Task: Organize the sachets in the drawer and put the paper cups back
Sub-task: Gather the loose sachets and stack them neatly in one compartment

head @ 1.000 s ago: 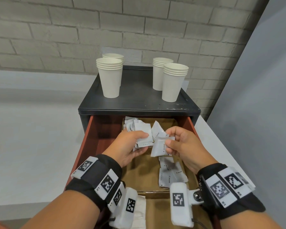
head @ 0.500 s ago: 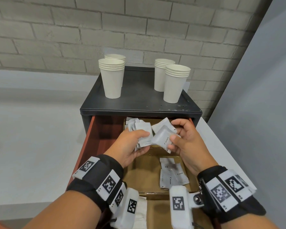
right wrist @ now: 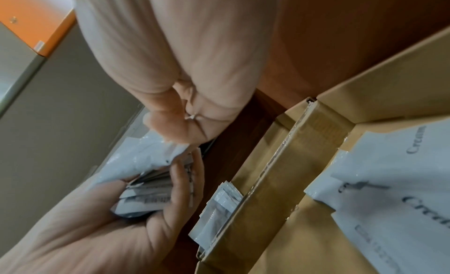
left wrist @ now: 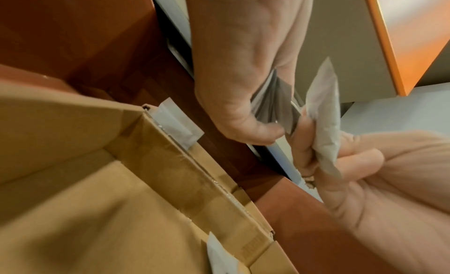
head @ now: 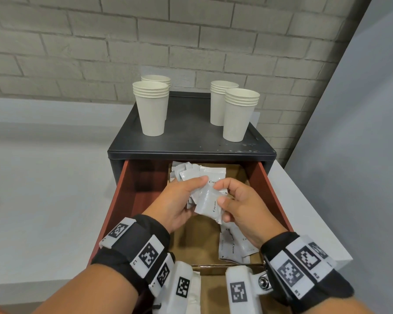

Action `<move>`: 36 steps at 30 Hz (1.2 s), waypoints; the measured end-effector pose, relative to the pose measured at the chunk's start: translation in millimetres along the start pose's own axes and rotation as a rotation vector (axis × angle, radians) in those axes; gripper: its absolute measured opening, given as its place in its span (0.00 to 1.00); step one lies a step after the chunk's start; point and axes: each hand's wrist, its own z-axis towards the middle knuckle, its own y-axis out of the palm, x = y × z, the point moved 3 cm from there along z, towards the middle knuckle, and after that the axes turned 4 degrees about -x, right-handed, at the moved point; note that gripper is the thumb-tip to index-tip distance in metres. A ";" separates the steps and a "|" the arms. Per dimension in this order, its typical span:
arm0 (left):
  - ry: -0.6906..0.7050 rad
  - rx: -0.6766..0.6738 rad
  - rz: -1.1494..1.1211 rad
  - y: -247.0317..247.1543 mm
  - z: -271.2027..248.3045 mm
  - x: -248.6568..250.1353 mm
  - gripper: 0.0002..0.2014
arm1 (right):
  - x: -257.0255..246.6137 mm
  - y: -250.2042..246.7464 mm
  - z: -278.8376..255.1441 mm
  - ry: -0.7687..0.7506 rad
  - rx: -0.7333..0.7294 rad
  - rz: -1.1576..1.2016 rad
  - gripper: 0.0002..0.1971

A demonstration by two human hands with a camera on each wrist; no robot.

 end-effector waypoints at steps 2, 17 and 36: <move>0.009 -0.011 0.005 0.1 0.5 -0.3 0.04 | -1.6 0.4 -0.4 0.000 -0.013 0.002 0.14; 0.092 0.141 0.029 -9.5 4.2 2.3 0.13 | 0.5 -15.0 1.0 0.018 0.222 0.110 0.09; -0.010 -0.053 0.098 -0.4 1.4 -3.0 0.10 | -0.8 4.6 9.1 -0.086 0.099 -0.039 0.10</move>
